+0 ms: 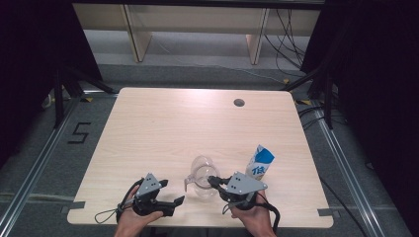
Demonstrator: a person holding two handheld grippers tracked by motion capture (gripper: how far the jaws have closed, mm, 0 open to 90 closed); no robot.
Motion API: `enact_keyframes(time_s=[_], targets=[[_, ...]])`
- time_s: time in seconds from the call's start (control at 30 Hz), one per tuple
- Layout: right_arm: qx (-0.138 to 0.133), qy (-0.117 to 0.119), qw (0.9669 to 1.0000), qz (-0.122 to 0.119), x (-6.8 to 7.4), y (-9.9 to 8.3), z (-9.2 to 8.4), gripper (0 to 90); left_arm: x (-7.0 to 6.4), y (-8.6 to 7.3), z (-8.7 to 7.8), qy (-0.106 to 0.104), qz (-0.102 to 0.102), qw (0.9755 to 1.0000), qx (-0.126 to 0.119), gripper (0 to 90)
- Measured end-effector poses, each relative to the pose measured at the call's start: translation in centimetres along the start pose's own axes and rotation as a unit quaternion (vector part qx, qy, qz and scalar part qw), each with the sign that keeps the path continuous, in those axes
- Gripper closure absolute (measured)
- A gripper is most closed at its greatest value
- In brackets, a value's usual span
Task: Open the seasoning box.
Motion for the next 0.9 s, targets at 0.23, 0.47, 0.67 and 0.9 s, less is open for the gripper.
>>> enact_keyframes(time_s=[0.23,0.47,0.67,0.9], targets=[[-0.001,0.006,1.0,-0.005,0.4,0.4,0.2,85.5,-0.1,-0.2,0.0,0.004,0.001,1.0,0.002,16.5],[-0.004,0.007,1.0,-0.004,0.7,0.7,0.5,85.5,-0.2,-0.1,-0.2,0.002,0.016,0.9999,0.003,16.5],[-0.004,0.012,0.9999,-0.009,0.9,0.9,0.7,85.5,-0.3,-0.3,-0.4,0.005,-0.002,1.0,-0.005,15.8],[-0.006,0.017,0.9998,-0.01,1.5,1.1,1.2,85.0,-0.4,-0.3,-0.5,0.006,0.002,1.0,-0.003,15.6]])
Point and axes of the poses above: each handheld gripper's, and its own axes: z roughly forward along the jaws, y roughly out of its top, x roughly to its left, the point moved 1 cm from there along z, roughly forward along the jaws, and after that the axes turned 14 degrees about z, right-handed, at the moved point
